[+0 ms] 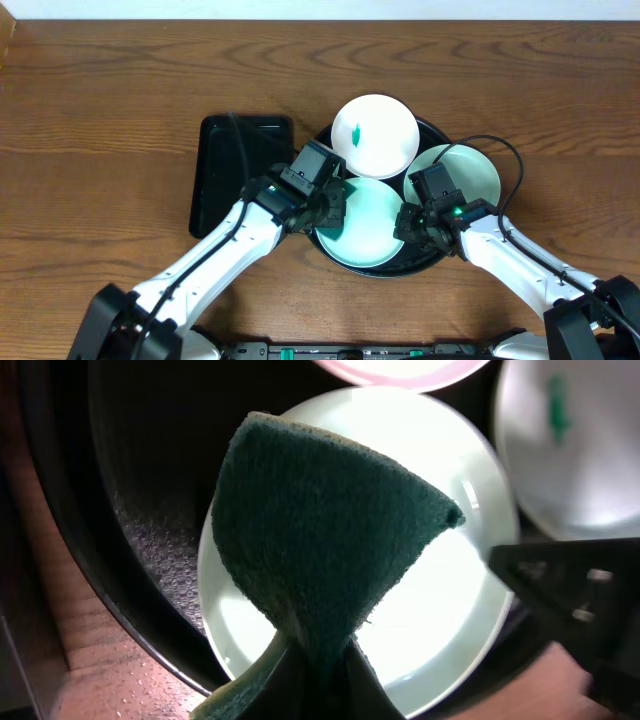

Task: Clean dirty plates on tray and stack at the side
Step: 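Scrub the front mint plate with the sponge in the left gripper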

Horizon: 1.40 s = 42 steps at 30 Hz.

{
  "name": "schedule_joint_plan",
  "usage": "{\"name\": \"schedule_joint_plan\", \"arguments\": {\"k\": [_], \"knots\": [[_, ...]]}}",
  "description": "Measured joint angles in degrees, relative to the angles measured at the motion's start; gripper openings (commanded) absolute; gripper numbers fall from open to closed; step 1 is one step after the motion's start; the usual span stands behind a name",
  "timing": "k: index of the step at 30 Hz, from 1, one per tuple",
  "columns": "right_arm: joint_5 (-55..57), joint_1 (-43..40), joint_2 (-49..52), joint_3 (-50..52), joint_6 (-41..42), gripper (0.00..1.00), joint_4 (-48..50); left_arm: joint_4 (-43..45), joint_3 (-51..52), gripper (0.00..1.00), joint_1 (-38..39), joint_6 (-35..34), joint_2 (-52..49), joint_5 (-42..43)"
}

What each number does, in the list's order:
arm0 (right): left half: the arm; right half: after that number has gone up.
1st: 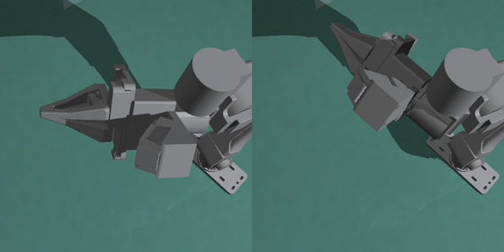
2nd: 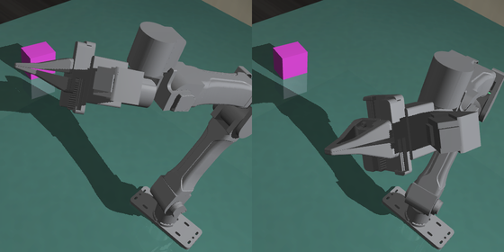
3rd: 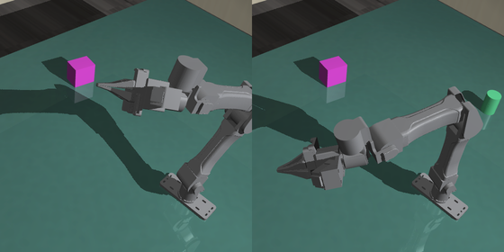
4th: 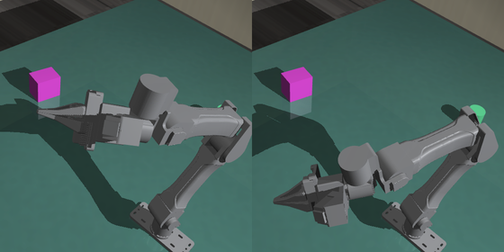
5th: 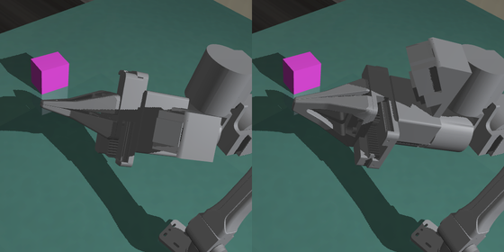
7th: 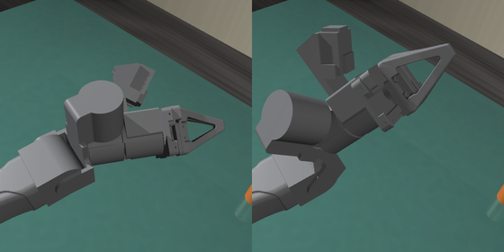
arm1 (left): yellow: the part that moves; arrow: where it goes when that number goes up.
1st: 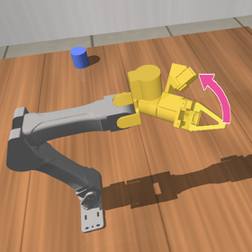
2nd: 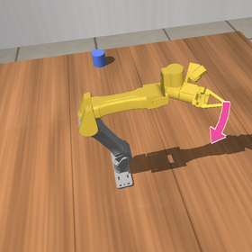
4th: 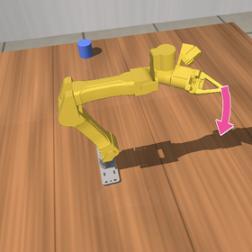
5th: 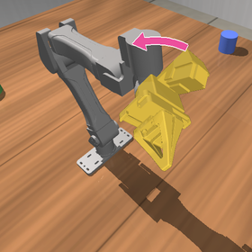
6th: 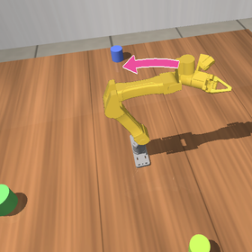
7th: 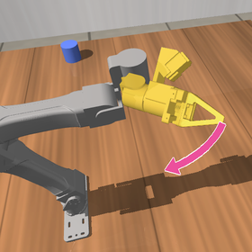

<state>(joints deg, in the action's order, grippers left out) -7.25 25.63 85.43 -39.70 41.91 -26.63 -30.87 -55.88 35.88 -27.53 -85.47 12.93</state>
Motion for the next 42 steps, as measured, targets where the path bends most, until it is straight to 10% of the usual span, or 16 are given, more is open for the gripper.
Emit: {"name": "schedule_joint_plan", "arguments": {"k": [19,30,42], "knots": [[-0.39,0.00,0.00,0.00,1.11,0.01,0.35,9.94,-0.09,0.07,0.70,1.88,-14.64,0.68],[0.11,0.00,0.00,0.00,1.11,0.01,0.33,14.80,-0.11,0.07,-1.73,-2.51,-13.62,22.99],[-0.26,0.00,0.00,0.00,1.14,0.01,0.37,4.09,-0.24,0.08,-1.31,-0.52,-5.29,4.26]]}}
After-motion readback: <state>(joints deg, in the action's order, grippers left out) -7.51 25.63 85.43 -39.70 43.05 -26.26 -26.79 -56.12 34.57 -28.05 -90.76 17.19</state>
